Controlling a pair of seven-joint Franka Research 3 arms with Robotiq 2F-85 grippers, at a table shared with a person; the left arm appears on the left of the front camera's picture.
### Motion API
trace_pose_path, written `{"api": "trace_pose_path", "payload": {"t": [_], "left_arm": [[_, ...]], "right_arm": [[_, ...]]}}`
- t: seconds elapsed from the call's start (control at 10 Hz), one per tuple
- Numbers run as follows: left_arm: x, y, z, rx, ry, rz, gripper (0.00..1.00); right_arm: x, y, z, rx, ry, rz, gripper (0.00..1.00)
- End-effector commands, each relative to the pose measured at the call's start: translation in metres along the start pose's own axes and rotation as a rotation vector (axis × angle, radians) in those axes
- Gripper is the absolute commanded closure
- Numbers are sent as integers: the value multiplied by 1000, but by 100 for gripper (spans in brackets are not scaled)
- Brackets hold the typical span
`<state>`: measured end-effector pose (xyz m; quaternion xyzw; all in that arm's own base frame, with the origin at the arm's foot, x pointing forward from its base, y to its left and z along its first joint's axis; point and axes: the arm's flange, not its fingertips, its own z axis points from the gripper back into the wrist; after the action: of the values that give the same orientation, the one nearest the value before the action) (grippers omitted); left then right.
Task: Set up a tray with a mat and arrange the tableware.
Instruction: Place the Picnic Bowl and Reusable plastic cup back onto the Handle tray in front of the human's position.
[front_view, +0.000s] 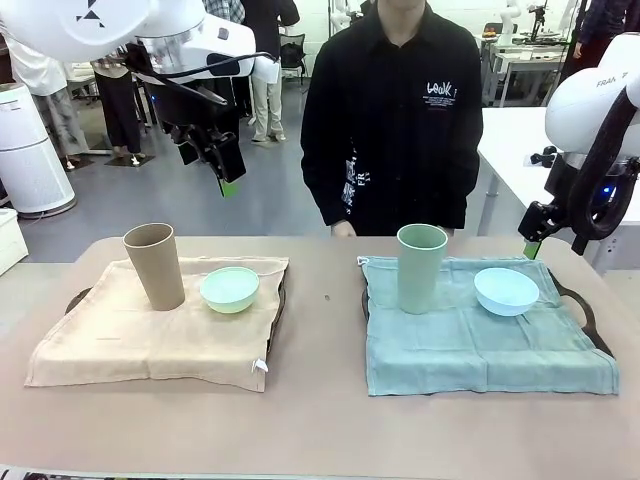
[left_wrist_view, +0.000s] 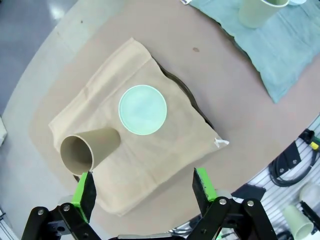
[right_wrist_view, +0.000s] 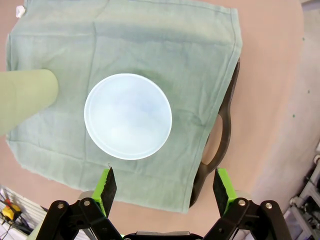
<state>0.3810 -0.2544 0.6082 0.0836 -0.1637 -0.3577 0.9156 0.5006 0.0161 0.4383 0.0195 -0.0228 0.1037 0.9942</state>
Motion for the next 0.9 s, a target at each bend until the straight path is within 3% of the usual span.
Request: {"api": "trace_pose_path", "payload": {"t": [0.0, 0.1, 0.2, 0.4, 0.6, 0.7, 0.8], "left_arm": [[0, 0, 0, 0, 0, 0, 0], [-11, 19, 11, -49, 5, 148, 0], [-43, 41, 30, -89, 0, 254, 0], [-111, 80, 64, -193, -54, 375, 0], [-169, 118, 85, -163, -83, 529, 0], [-113, 91, 75, -194, -36, 386, 0], [-113, 91, 75, -194, -36, 386, 0]], "right_arm": [[0, 0, 0, 0, 0, 0, 0], [-17, 11, 18, 88, -32, 2, 0], [-41, 6, 40, 77, -61, 7, 0], [-75, -22, 79, 49, -84, -67, 0], [-104, -64, 99, 104, -23, -206, 0], [-127, -81, 109, 105, -24, -255, 0], [-99, -50, 105, 87, -55, -149, 0]]}}
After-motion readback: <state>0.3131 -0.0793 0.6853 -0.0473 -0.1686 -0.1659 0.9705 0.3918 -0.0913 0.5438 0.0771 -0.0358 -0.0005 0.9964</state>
